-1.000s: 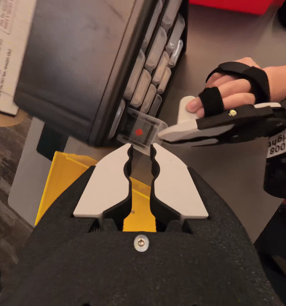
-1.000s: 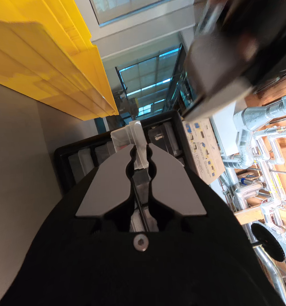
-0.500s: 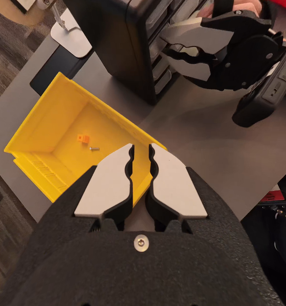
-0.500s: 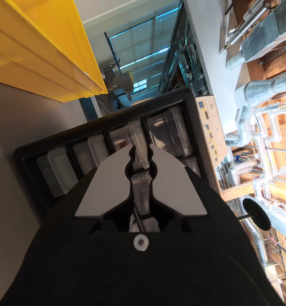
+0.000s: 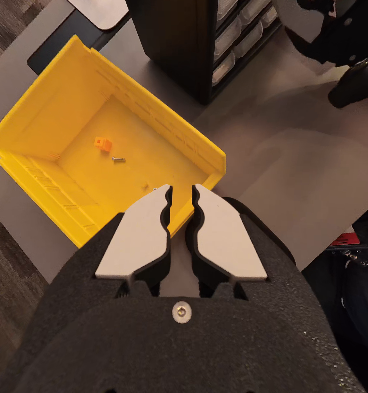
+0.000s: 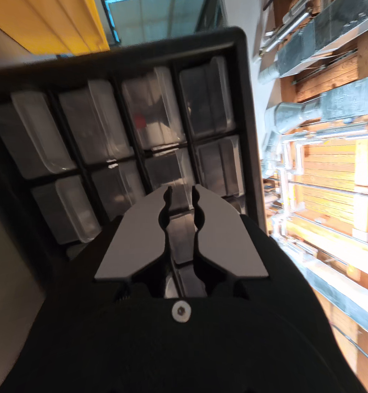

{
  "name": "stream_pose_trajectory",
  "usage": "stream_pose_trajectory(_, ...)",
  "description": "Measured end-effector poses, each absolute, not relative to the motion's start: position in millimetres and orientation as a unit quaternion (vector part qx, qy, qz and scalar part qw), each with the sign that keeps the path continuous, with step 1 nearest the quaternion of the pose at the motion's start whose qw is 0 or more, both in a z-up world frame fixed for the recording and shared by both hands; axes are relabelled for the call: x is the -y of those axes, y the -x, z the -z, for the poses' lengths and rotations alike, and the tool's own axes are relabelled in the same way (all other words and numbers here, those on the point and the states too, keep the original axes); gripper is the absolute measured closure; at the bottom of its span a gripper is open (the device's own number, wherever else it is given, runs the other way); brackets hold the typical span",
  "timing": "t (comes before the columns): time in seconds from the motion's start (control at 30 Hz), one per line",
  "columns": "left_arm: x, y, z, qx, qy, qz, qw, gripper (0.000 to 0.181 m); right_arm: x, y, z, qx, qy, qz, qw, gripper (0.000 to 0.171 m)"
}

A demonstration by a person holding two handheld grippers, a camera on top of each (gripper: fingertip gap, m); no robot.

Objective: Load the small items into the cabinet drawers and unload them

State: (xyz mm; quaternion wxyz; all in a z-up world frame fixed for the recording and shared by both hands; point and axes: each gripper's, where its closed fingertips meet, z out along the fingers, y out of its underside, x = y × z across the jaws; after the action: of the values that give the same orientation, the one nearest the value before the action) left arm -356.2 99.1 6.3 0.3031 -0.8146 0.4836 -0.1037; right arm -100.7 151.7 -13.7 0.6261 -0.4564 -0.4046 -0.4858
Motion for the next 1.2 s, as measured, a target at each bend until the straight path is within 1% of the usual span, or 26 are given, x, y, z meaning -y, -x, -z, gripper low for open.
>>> stream_pose_trajectory(0.17, -96.5, 362.8, 0.0, -0.48, 0.821, 0.102, 0.292, 0.165, -154.8, 98.8, 8.3, 0.404, 0.426, 0.511, 0.628, 0.157)
stream_pose_trajectory(0.2, -96.8, 363.7, 1.2, -0.48, 0.821, 0.102, 0.291, 0.165, -153.3, 98.8, 6.1, 0.401, 0.418, 0.515, 0.632, 0.163)
stream_pose_trajectory(0.47, -112.1, 376.5, 14.9, -0.453, 0.838, 0.092, 0.29, 0.166, -129.2, 103.5, 4.8, 0.407, 0.411, 0.51, 0.637, 0.163)
stream_pose_trajectory(0.63, -139.0, 393.7, 43.6, -0.423, 0.866, 0.053, 0.262, 0.165, -102.0, 112.7, 5.6, 0.42, 0.395, 0.507, 0.64, 0.164)
stream_pose_trajectory(0.9, -171.9, 385.8, 114.3, -0.375, 0.912, 0.036, 0.162, 0.16, -96.9, 111.6, 4.0, 0.415, 0.405, 0.501, 0.642, 0.163)
stream_pose_trajectory(1.07, -185.9, 384.0, 127.6, -0.356, 0.922, 0.02, 0.154, 0.162, -94.0, 113.2, 3.7, 0.42, 0.404, 0.495, 0.644, 0.163)
stream_pose_trajectory(1.2, -186.1, 384.3, 137.3, -0.343, 0.93, 0.028, 0.126, 0.158, -93.2, 112.6, 3.9, 0.422, 0.406, 0.492, 0.644, 0.163)
